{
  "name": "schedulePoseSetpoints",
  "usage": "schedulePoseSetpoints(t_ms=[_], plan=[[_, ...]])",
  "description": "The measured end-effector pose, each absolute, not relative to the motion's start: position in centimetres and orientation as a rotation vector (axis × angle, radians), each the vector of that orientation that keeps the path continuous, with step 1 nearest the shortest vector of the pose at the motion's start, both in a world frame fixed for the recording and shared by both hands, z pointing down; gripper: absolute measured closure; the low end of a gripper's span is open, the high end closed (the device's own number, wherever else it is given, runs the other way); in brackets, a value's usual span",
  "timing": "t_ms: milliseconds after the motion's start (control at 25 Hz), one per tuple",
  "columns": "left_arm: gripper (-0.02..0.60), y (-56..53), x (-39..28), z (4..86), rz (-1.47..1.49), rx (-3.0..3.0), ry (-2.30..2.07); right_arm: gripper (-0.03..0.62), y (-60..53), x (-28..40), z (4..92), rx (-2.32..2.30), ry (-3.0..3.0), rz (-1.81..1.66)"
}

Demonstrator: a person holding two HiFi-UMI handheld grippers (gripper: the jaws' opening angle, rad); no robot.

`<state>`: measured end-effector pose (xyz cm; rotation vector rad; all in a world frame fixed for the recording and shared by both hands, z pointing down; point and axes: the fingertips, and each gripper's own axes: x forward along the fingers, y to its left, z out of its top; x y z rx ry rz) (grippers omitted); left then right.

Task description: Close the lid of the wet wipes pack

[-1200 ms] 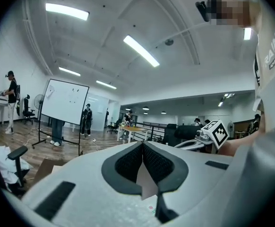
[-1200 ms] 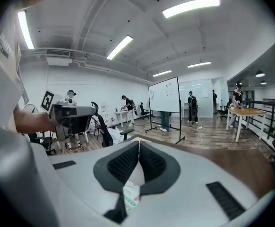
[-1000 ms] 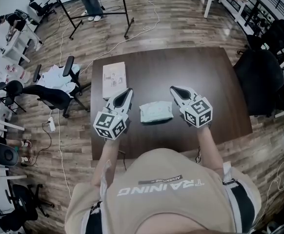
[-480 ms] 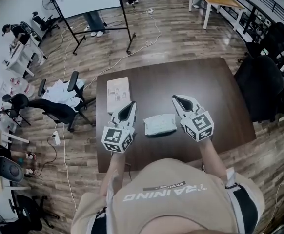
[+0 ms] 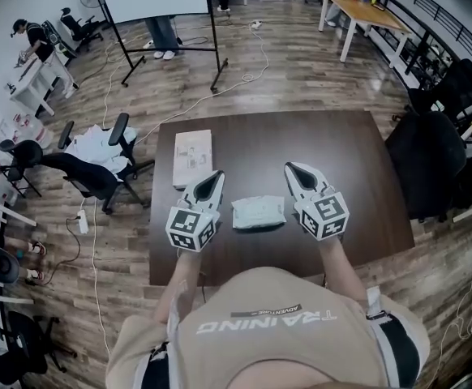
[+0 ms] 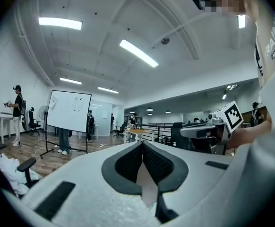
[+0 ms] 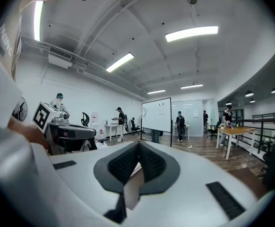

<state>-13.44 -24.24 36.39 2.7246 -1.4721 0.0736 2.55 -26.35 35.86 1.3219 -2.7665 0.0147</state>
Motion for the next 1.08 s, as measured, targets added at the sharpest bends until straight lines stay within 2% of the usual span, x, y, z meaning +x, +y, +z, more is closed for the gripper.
schedulePoseSetpoints(t_ms=[1080], plan=[[0.571, -23.8, -12.8, 38.8, 0.067, 2.661, -1.432, 0.58, -25.8, 2.2, 39.1, 1.201, -2.776, 0.088]])
